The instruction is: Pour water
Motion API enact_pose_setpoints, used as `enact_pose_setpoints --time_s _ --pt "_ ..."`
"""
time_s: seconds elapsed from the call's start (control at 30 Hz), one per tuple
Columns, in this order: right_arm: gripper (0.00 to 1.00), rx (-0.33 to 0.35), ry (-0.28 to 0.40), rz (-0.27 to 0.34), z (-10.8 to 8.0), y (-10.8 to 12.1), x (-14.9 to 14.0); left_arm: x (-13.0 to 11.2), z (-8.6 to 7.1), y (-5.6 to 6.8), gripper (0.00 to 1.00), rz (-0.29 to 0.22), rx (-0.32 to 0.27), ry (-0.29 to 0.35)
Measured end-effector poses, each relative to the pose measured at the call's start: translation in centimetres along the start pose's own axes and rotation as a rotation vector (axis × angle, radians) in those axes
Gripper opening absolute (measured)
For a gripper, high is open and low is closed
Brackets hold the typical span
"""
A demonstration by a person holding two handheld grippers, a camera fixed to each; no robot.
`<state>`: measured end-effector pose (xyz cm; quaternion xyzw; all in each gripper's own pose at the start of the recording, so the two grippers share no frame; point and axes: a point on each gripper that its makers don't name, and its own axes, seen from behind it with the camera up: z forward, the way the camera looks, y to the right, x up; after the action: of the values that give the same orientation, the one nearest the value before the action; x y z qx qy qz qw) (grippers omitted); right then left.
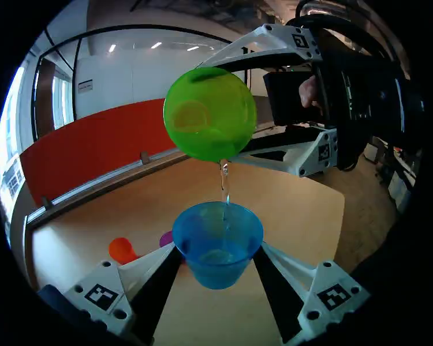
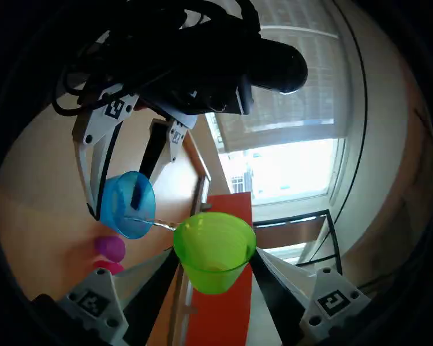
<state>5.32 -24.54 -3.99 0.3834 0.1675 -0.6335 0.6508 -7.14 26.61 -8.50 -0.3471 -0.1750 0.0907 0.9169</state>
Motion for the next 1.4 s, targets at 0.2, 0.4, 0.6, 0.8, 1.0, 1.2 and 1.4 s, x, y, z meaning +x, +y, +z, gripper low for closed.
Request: enact_pose_setpoints --time_s 0.2,0.4,0.6,0.8,1.0,1.2,1.4 --pt "0.89 -0.004 0.001 -0.014 0.3 0.1 0.0 -0.1 0.0 0.0 0.83 -0.001 0.001 0.001" --pt "0.88 -0.004 0.004 -0.034 0.6 0.0 0.1 -0.1 0.0 -0.1 0.83 -0.001 0.002 0.0" --pt "0.89 -0.005 0.004 -0.057 1.0 -0.1 0.1 -0.1 0.0 -0.2 0.83 -0.001 0.003 0.001" --pt "0.89 -0.008 0.007 -0.074 1.6 0.0 0.1 -0.1 0.1 -0.3 0.83 -0.001 0.005 0.002" --pt "0.89 -0.009 0.009 -0.088 2.3 0.2 -0.2 -0.1 0.1 -0.3 0.83 0.0 0.005 0.003" --pt "0.89 -0.007 0.008 -0.114 3.2 0.3 -0.9 0.0 0.1 -0.3 0.83 -0.001 0.006 0.006" --pt "0.89 -0.008 0.008 -0.123 4.3 0.6 -1.9 -0.1 0.2 -0.2 0.83 0.0 0.006 0.006"
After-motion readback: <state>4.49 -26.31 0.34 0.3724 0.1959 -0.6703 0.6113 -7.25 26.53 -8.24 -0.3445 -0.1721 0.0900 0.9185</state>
